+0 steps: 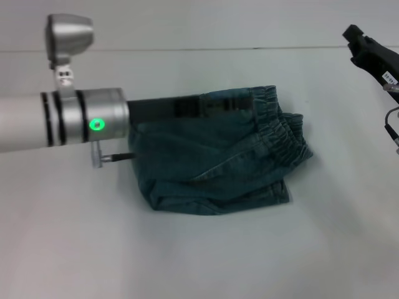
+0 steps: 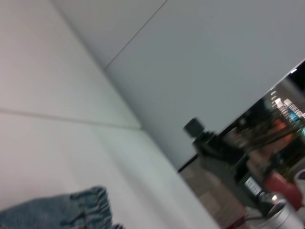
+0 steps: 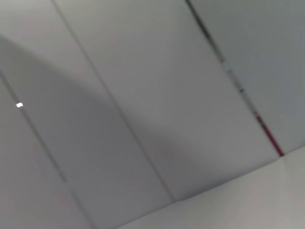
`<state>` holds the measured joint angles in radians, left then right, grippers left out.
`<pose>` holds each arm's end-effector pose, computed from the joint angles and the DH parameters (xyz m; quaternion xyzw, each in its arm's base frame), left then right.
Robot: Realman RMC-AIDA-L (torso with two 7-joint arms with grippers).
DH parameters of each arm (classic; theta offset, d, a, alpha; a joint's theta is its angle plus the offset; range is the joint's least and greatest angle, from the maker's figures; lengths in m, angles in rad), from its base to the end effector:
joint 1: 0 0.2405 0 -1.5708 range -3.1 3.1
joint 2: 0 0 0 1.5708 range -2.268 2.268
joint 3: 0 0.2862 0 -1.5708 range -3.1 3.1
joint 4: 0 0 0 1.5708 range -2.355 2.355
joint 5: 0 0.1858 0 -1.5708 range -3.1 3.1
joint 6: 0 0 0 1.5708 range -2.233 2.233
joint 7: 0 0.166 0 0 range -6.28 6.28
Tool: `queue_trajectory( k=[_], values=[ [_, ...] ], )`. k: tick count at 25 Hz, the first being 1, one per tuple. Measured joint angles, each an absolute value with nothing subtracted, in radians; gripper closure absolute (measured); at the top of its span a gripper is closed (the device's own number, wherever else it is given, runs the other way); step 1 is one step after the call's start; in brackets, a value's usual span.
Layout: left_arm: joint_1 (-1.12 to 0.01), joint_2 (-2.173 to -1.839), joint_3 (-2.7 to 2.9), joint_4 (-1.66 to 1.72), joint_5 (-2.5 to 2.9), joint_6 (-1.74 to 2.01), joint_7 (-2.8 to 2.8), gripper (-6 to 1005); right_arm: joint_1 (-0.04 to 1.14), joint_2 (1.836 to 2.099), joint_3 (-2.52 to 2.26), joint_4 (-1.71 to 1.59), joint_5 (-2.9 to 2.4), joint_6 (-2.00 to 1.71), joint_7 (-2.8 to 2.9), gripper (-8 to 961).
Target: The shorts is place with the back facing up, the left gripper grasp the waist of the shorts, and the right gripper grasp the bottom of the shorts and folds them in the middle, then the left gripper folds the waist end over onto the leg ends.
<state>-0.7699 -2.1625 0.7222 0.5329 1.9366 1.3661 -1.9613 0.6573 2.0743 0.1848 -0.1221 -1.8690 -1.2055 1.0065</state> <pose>-0.1716 0.3815 -0.0861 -0.8465 -0.4410 -0.2969 0.0284 0.2849 0.4075 -0.0070 -0.6915 0.3770 0.4551 0.4155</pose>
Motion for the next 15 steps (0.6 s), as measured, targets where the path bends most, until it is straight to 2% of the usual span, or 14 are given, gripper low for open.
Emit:
queue_trajectory(
  k=[3,7,8,12,15],
  values=[
    [-0.688,-2.161,0.721,0.605,1.841,1.446,-1.920,155,0.660,2.064,0.051,-0.202,-1.880,-1.285,1.133,829],
    [-0.567,-2.147,0.722,0.693,1.785,1.510,-1.874,122,0.636,2.063,-0.209,-0.421,-1.882,-1.433,1.378,806],
    [-0.567,-2.147,0.722,0.693,1.785,1.510,-1.874,114,0.622,2.063,-0.277,-0.479,-1.883,-1.473,1.429,800],
    [-0.481,-2.140,0.718,0.742,1.800,1.593,-1.776,81,0.537,2.047,-0.458,-0.681,-1.882,-1.689,1.557,776],
    [-0.427,-2.139,0.701,0.789,1.839,1.655,-1.741,65,0.476,2.020,-0.512,-0.765,-1.883,-1.828,1.613,637]
  ],
)
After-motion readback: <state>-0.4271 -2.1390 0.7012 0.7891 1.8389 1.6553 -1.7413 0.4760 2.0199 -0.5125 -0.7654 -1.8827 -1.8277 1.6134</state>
